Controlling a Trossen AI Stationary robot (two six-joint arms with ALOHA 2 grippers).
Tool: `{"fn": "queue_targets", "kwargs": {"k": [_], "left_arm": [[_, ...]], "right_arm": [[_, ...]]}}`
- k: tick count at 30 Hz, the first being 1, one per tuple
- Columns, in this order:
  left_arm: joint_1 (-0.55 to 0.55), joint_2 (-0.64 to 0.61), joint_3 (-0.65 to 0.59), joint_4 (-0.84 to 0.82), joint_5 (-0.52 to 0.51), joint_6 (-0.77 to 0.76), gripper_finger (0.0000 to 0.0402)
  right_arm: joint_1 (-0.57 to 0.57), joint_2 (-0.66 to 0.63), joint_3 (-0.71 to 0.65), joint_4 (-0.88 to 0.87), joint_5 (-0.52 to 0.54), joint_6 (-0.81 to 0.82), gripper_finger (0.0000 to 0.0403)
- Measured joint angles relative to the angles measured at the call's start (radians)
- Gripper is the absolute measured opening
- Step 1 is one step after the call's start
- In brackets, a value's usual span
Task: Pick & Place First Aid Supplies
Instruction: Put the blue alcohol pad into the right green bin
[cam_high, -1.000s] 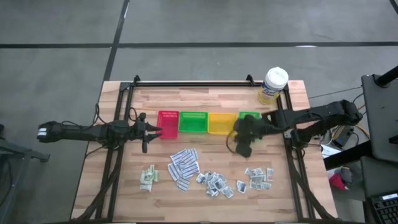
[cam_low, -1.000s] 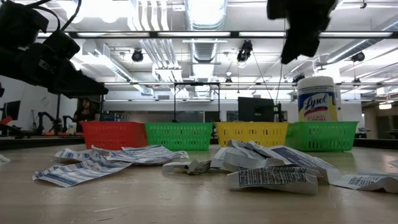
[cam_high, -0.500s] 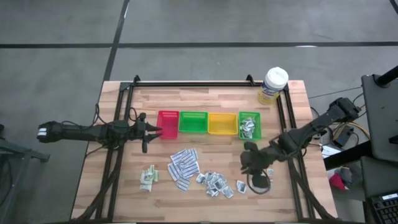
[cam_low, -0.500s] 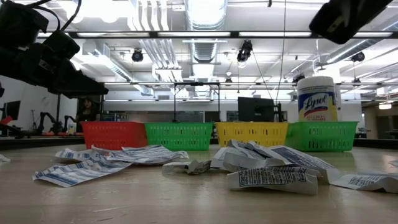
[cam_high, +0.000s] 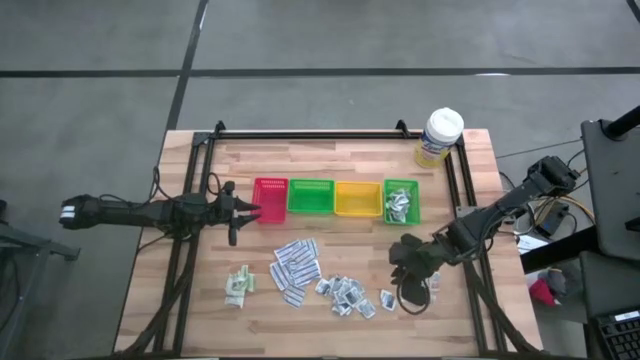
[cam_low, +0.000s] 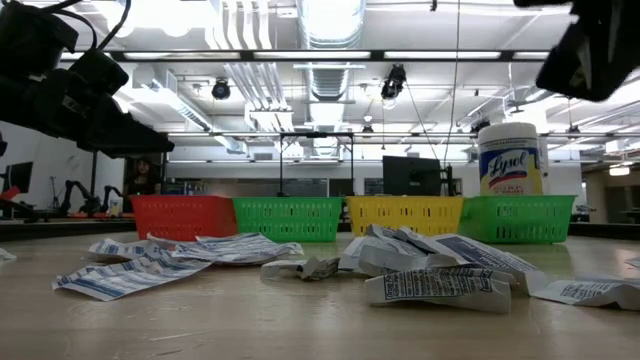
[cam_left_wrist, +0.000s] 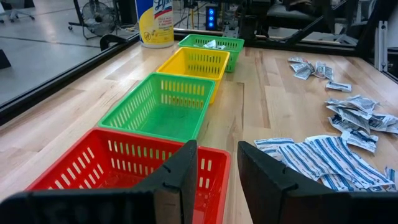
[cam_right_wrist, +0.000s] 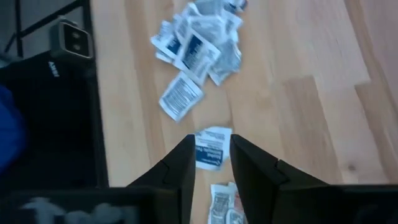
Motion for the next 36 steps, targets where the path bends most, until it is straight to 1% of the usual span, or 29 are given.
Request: {"fn": "queue_targets", "kwargs": {"k": [4,7,11,14,17,21,24,28,32,36], "left_arm": [[0.0,0.0,0.0,0.0,0.0,0.0,0.0113],[0.0,0.0,0.0,0.0,0.0,0.0,0.0113],[0.0,0.0,0.0,0.0,0.0,0.0,0.0113],[0.0,0.0,0.0,0.0,0.0,0.0,0.0113],[0.0,0.0,0.0,-0.001,0.0,0.0,0.0113],[0.0,0.0,0.0,-0.002,0.0,0.0,0.0113],[0.0,0.0,0.0,-0.002,0.0,-0.004,0.0113],[0.0,0.0,0.0,-0.003,0.001,-0.004,0.0113],[0.0,0.0,0.0,-0.003,0.001,-0.004,0.0113],[0.0,0.0,0.0,-0.004,0.001,-0.004,0.0113]], "right_arm": [[0.0,0.0,-0.026,0.001,-0.005,0.032,0.012],[0.0,0.001,-0.028,0.01,-0.007,0.015,0.0128],[0.003,0.001,-0.028,0.047,-0.009,-0.009,0.0129],[0.012,0.031,-0.028,0.078,-0.024,-0.013,0.0125],[0.02,0.105,-0.024,0.096,-0.086,0.008,0.012],[0.022,0.242,0.017,0.091,-0.191,0.009,0.0115],[0.022,0.332,0.067,0.063,-0.23,-0.019,0.011],[0.022,0.423,0.152,-0.032,-0.237,-0.064,0.0103],[0.021,0.478,0.241,-0.146,-0.231,-0.096,0.0097],[0.022,0.521,0.325,-0.219,-0.157,-0.123,0.0091]]}}
